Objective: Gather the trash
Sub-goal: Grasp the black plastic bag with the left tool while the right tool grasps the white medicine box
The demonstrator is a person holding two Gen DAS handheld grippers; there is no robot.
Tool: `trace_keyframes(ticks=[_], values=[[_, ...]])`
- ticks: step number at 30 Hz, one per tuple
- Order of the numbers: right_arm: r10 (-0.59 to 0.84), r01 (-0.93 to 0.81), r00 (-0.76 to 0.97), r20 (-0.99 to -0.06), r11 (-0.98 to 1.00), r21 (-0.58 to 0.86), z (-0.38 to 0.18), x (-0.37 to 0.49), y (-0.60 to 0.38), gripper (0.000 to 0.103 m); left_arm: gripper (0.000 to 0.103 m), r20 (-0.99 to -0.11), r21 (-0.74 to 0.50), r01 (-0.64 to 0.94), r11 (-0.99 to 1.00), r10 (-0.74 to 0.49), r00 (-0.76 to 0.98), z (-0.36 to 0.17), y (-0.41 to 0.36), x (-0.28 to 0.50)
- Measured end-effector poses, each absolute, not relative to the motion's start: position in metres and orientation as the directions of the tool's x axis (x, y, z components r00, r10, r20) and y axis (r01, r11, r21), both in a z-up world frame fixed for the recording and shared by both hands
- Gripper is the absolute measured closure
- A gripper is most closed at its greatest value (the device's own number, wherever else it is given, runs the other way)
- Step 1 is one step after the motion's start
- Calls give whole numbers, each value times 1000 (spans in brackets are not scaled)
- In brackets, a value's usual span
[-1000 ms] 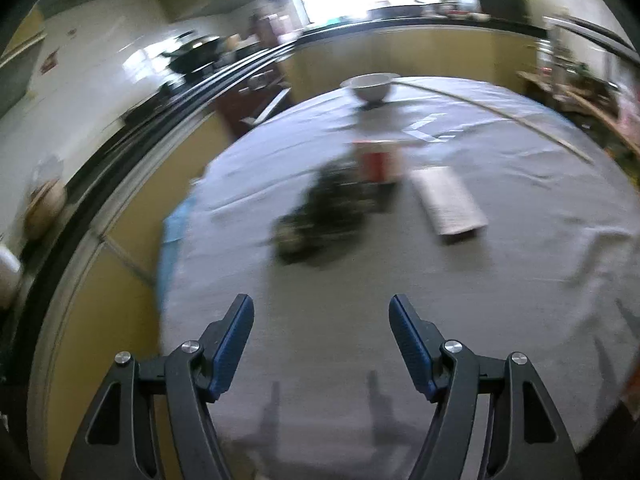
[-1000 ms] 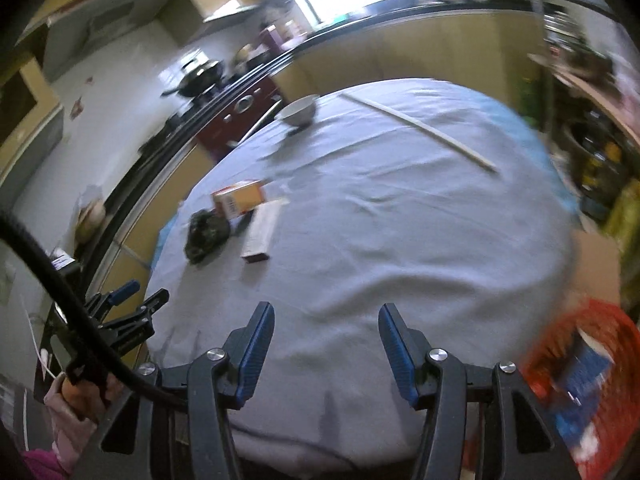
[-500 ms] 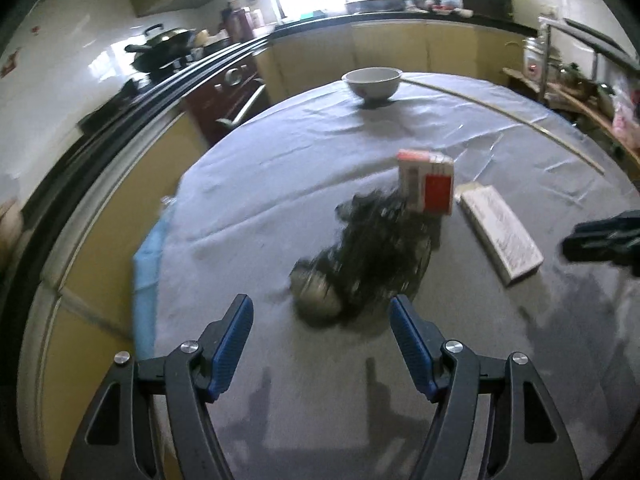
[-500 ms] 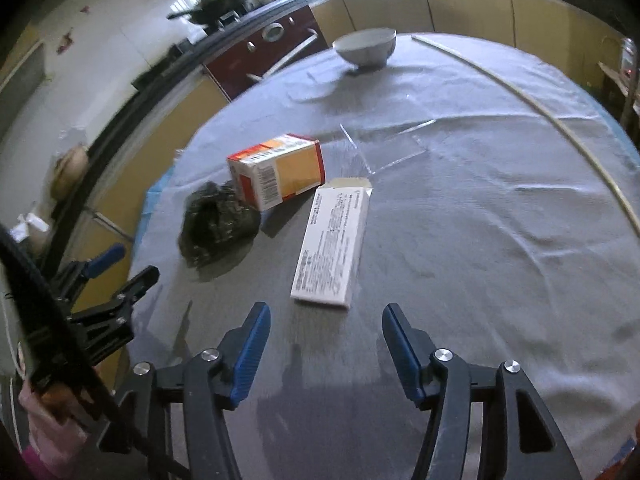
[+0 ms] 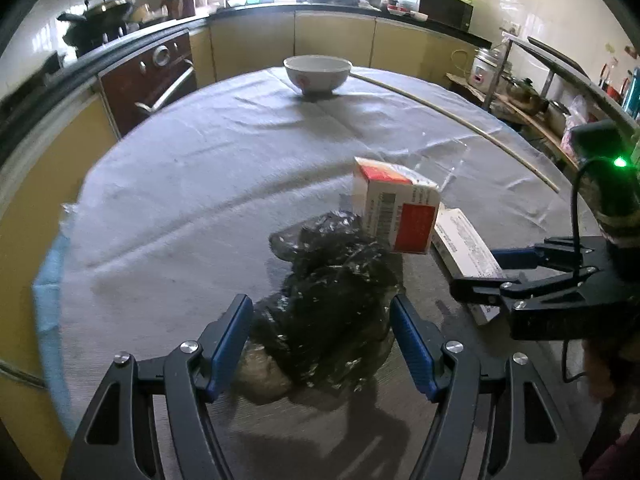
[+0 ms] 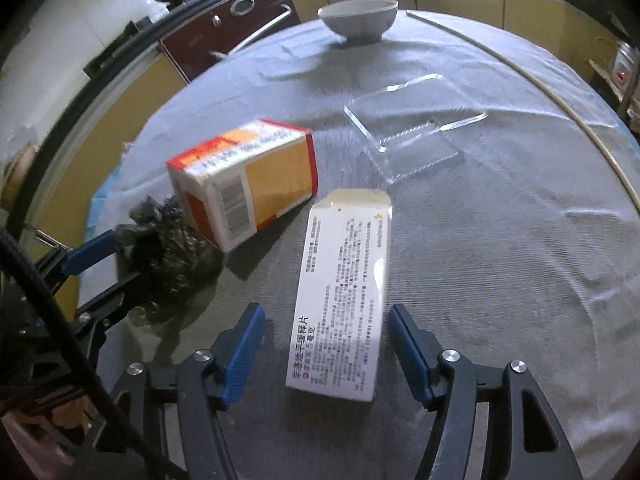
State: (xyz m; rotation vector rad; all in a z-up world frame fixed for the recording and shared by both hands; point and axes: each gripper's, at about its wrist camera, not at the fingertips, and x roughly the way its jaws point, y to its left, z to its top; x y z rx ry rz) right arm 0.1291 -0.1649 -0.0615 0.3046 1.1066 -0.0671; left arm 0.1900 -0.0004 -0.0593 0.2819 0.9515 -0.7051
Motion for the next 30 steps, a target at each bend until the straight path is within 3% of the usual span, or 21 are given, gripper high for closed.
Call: trace_keyframes(ticks=[2, 3, 4, 5, 9, 10, 15, 19, 24, 25, 27, 28, 29, 30], values=[[75, 193, 451, -889, 965, 179, -63, 130, -162, 36, 31, -827, -94, 655, 750, -426, 368, -66, -2, 193], [61, 187, 456, -888, 969, 162, -62, 129, -162, 45, 33, -822, -95, 648, 756, -427, 377, -67, -1, 194], [51, 180, 458, -888, 972, 149, -62, 128, -161, 51, 43, -818, -100, 640, 762, -429, 383, -68, 0, 194], [55, 171, 459, -887, 974, 149, -62, 125, -162, 51, 57, -820, -110, 631, 768, -429, 378, -69, 1, 195], [79, 173, 470, -879, 968, 180, -60, 111, -172, 52, 65, -812, -153, 607, 780, -449, 373, -69, 8, 188], [94, 172, 476, -875, 965, 197, -59, 106, -174, 52, 74, -812, -147, 607, 781, -446, 377, -68, 9, 184], [131, 160, 504, -854, 957, 242, -51, 72, -183, 52, 78, -814, -142, 605, 784, -440, 379, -62, 15, 150], [150, 160, 526, -837, 949, 271, -43, 42, -193, 52, 94, -804, -159, 603, 782, -457, 380, -54, 22, 121], [167, 163, 541, -824, 941, 298, -36, 8, -203, 52, 94, -818, -139, 583, 801, -424, 388, -50, 31, 88], [169, 165, 542, -823, 939, 301, -36, 4, -205, 52, 91, -818, -125, 584, 802, -417, 397, -49, 30, 86], [173, 173, 546, -820, 934, 312, -36, -9, -211, 52, 66, -812, -80, 573, 815, -387, 437, -44, 27, 88], [177, 177, 546, -819, 931, 319, -37, -11, -214, 52, 36, -809, -62, 559, 827, -370, 457, -41, 25, 91], [181, 181, 547, -817, 927, 327, -39, -13, -216, 52, 27, -794, -38, 540, 841, -353, 494, -36, 22, 95], [187, 187, 549, -815, 922, 338, -39, -17, -219, 52, 25, -770, -14, 531, 847, -348, 535, -31, 19, 99]])
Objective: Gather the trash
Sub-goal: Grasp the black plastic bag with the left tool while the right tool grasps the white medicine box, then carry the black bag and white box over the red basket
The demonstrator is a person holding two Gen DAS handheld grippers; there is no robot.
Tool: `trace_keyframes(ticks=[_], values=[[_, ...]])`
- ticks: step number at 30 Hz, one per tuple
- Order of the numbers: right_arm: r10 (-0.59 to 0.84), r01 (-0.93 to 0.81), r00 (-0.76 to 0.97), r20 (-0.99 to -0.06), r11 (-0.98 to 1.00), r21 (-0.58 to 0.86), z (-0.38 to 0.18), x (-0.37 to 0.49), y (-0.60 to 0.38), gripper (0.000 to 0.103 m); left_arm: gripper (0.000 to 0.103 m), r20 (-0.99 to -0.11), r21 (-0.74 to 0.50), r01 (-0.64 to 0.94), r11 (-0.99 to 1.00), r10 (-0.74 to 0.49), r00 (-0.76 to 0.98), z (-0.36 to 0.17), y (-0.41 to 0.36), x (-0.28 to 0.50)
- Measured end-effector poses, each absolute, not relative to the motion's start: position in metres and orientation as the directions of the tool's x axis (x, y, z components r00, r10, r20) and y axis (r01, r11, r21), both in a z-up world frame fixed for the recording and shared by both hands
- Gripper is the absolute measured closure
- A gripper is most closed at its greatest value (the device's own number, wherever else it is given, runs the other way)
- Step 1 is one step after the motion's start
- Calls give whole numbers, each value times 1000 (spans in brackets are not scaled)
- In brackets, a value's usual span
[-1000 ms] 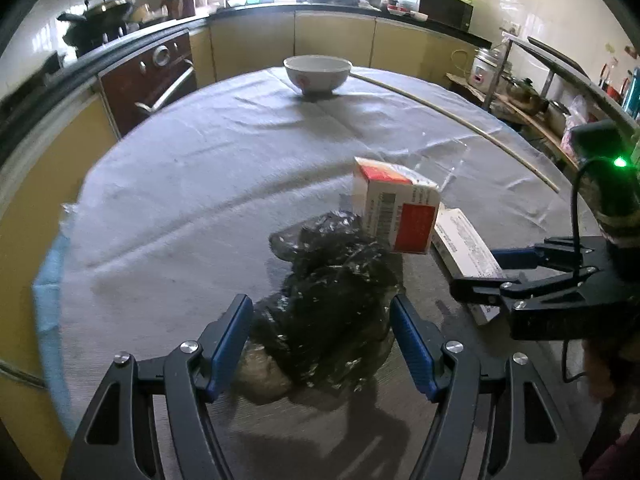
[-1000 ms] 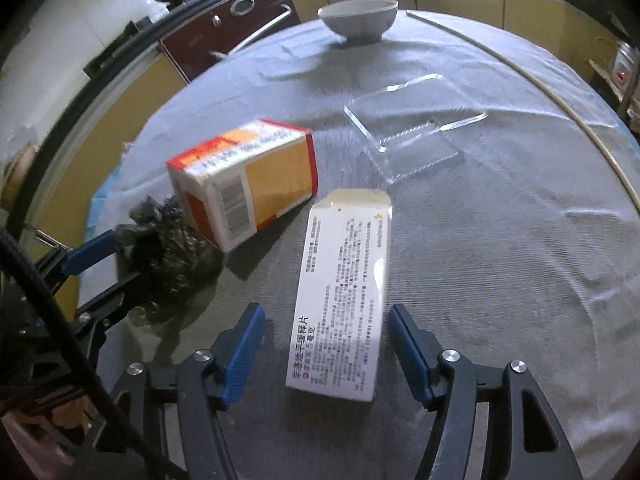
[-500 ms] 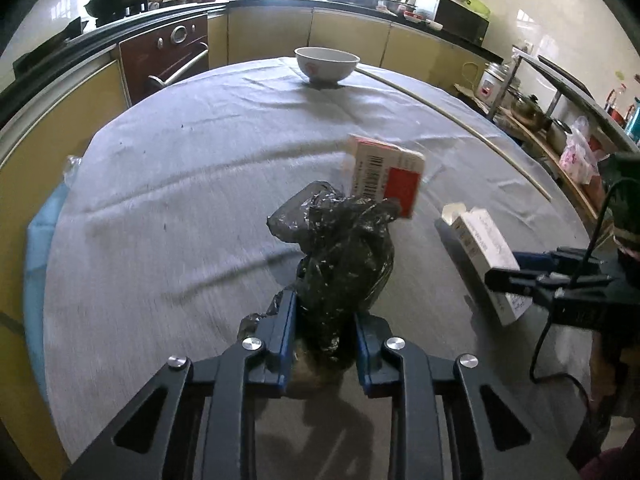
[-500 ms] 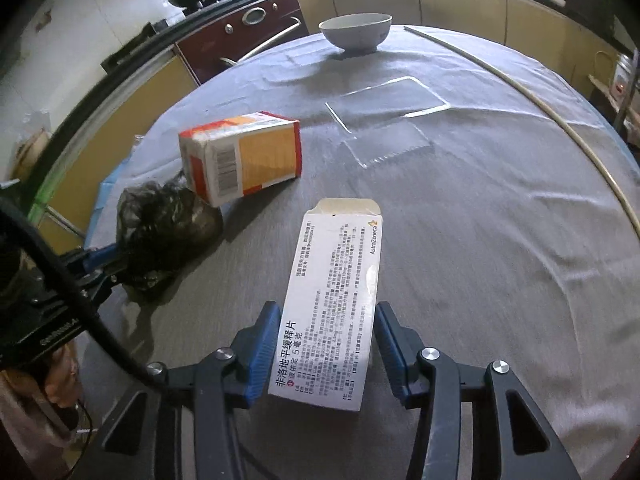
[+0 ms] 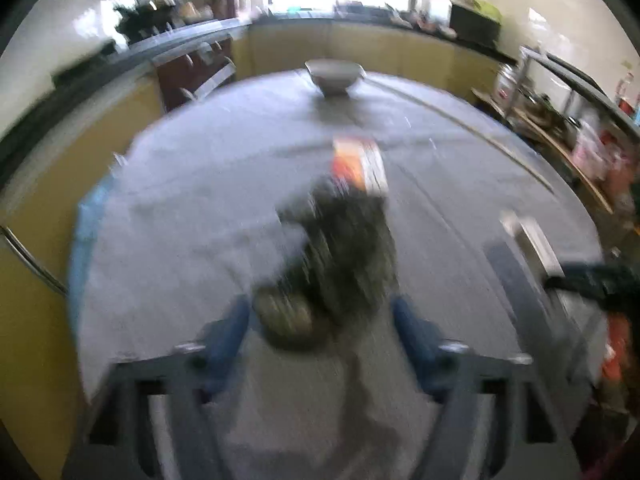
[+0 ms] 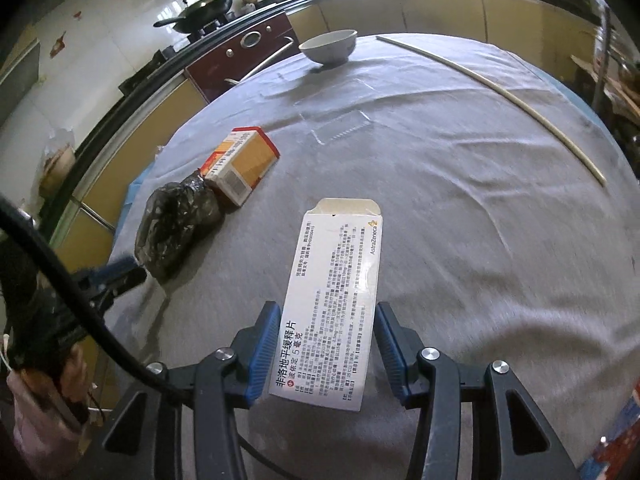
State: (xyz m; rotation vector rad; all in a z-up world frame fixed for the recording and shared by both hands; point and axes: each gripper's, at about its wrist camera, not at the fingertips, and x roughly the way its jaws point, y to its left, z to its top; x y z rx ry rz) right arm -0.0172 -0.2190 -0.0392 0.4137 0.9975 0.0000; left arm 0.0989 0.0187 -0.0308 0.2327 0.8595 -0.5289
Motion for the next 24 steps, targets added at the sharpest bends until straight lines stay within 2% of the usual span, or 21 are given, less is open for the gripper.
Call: trace_keyframes(ticks=[2, 6, 7, 8, 9, 12, 14, 24], values=[[193, 195, 553, -811, 916, 352, -40, -22, -223, 52, 25, -766, 7, 532, 847, -337, 547, -29, 9, 114], [201, 215, 570, -797, 899, 381, -37, -31, -232, 52, 25, -815, -22, 534, 845, -324, 480, -46, -10, 143], [200, 216, 573, -795, 899, 382, -36, -33, -233, 52, 30, -820, -35, 539, 841, -333, 465, -51, -14, 145], [198, 216, 577, -792, 898, 382, -35, -35, -234, 52, 55, -824, -50, 546, 837, -343, 451, -54, -17, 145], [196, 217, 579, -791, 898, 382, -35, -36, -235, 52, 66, -834, -61, 543, 838, -342, 433, -58, -19, 146], [194, 221, 592, -782, 894, 389, -30, -44, -240, 52, 71, -826, -76, 515, 854, -344, 447, -57, -16, 138], [192, 216, 605, -772, 894, 392, -27, -49, -240, 52, 80, -817, -80, 510, 856, -349, 458, -51, -14, 126], [176, 191, 683, -709, 894, 406, -5, -98, -245, 52, 84, -750, -89, 568, 818, -431, 502, -7, -35, 24]])
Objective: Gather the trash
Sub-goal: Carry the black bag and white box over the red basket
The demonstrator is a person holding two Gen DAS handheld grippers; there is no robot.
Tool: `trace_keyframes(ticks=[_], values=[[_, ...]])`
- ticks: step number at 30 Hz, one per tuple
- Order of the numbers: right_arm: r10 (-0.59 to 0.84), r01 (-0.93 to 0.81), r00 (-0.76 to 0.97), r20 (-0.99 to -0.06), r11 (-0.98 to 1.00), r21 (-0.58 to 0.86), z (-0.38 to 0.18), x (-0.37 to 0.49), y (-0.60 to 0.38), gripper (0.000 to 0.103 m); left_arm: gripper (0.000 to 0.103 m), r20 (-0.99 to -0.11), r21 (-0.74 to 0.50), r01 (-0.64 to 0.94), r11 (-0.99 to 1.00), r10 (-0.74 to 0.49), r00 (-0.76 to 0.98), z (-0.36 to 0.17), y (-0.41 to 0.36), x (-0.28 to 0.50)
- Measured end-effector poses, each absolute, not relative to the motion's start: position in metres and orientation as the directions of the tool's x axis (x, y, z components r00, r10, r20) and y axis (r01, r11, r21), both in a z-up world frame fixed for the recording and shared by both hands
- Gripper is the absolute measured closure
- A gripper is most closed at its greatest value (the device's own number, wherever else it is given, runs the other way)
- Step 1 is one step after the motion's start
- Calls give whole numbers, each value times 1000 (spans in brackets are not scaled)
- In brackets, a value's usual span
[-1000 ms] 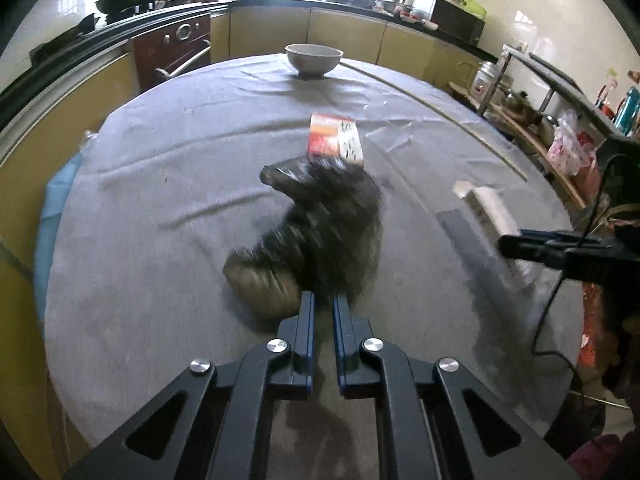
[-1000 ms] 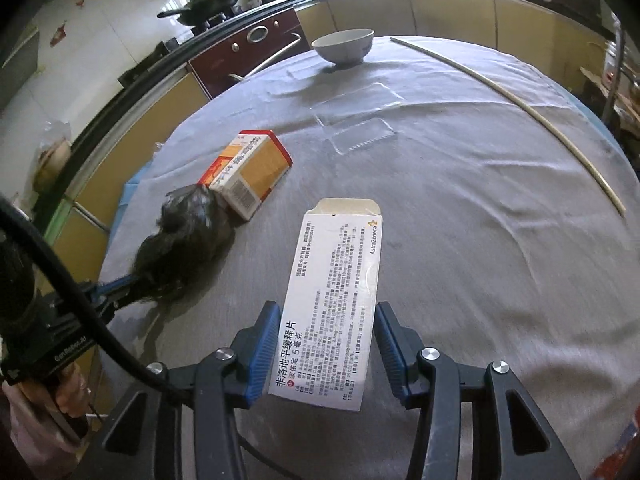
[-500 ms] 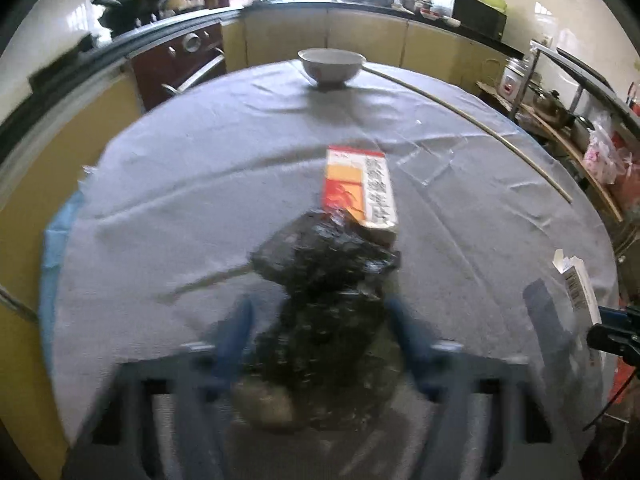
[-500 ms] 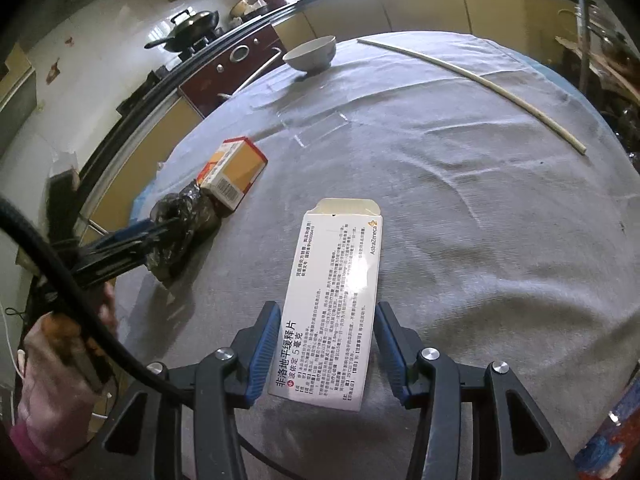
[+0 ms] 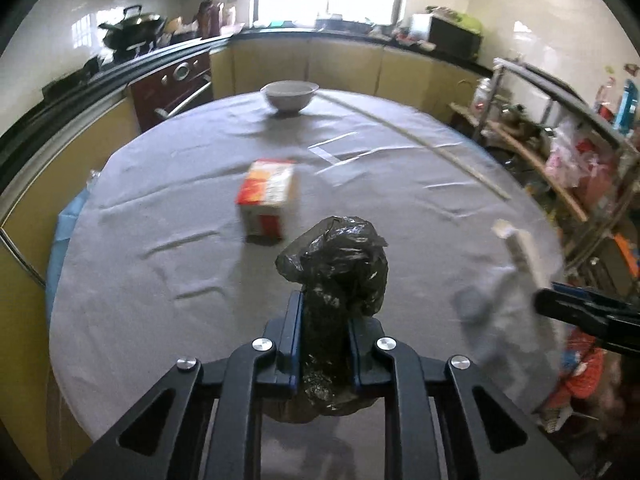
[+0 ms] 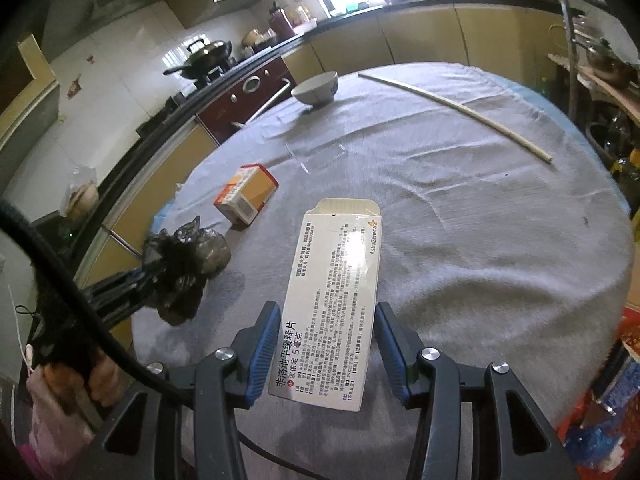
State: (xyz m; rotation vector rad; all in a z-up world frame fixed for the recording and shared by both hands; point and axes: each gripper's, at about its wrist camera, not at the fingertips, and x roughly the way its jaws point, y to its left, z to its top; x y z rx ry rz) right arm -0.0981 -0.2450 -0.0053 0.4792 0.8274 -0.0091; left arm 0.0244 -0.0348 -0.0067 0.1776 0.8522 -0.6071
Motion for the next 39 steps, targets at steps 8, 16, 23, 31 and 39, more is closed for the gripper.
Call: trace_keyframes(ticks=[8, 16, 23, 31, 39], values=[[100, 240, 745, -659, 882, 405, 19, -159, -274, 52, 86, -678, -101, 670, 735, -544, 494, 34, -77, -42], [20, 301, 791, -611, 857, 419, 36, -223, -308, 52, 86, -656, -97, 726, 681, -593, 468, 53, -113, -75], [-18, 338, 806, -592, 834, 435, 41, -260, -335, 52, 86, -658, -67, 755, 652, -598, 458, 60, -148, -98], [-80, 402, 804, -590, 804, 439, 36, -299, -370, 52, 86, -669, -83, 807, 585, -632, 390, 62, -188, -118], [-136, 494, 783, -607, 729, 474, 16, -341, -415, 52, 86, -690, -59, 850, 523, -637, 344, 59, -228, -142]])
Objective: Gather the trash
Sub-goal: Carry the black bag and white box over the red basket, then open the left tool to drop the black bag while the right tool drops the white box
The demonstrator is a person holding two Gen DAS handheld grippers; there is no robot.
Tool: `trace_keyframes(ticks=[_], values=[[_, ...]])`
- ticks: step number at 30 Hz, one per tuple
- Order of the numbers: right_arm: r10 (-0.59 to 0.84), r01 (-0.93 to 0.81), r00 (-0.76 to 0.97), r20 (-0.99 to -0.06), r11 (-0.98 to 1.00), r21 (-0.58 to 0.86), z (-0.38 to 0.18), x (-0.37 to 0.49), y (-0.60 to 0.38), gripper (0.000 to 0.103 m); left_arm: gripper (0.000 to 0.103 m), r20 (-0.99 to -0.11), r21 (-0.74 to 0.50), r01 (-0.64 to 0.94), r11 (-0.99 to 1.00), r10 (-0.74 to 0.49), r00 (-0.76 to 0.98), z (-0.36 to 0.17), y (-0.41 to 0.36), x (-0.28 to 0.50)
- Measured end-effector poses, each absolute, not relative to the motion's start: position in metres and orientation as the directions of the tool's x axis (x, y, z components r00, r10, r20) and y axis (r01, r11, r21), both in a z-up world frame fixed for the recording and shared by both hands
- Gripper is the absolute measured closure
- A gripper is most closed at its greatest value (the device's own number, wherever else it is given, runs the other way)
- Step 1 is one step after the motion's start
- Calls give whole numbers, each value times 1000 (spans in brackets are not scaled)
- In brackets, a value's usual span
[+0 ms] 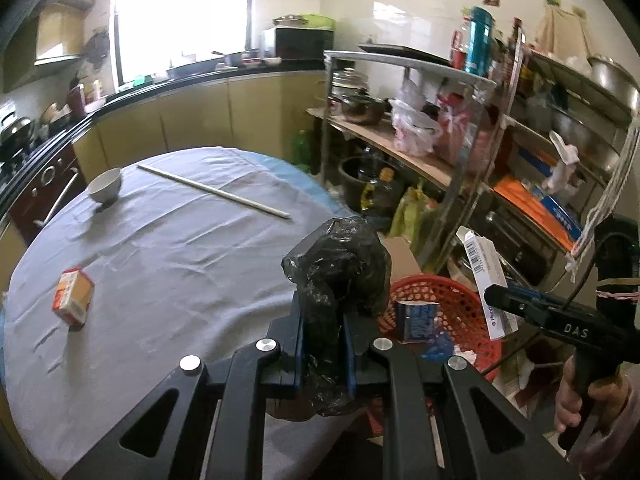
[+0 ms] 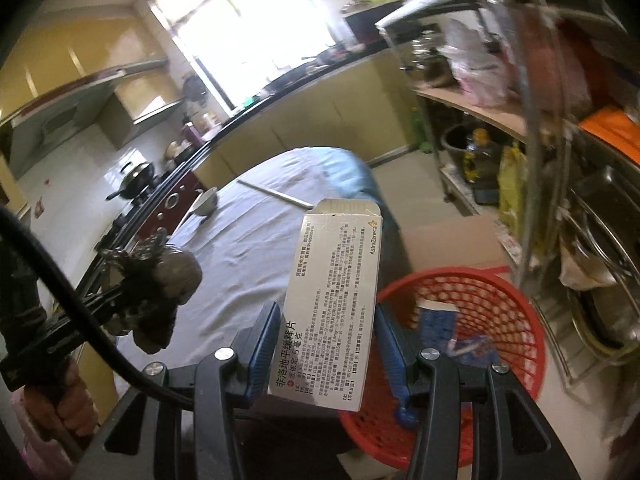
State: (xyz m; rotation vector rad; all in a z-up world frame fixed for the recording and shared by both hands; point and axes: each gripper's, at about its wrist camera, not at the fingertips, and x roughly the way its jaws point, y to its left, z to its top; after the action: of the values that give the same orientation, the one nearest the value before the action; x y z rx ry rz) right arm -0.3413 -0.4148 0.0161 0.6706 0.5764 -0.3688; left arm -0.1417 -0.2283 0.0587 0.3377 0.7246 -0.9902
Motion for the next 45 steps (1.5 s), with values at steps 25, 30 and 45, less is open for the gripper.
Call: trace_keyframes(ticks=[25, 30, 45], values=[[-79, 633, 721, -688, 477, 609, -66, -414, -481, 39, 44, -795, -158, 932, 327, -602, 76, -4, -311, -189], [-116, 639, 726, -678, 478, 602, -57, -417, -483, 39, 42, -767, -152, 901, 407, -624, 153, 15, -285, -163], [-98, 594, 745, -660, 547, 590, -37, -394, -462, 39, 38, -770, 4, 714, 700, -454, 449, 22, -195, -110]])
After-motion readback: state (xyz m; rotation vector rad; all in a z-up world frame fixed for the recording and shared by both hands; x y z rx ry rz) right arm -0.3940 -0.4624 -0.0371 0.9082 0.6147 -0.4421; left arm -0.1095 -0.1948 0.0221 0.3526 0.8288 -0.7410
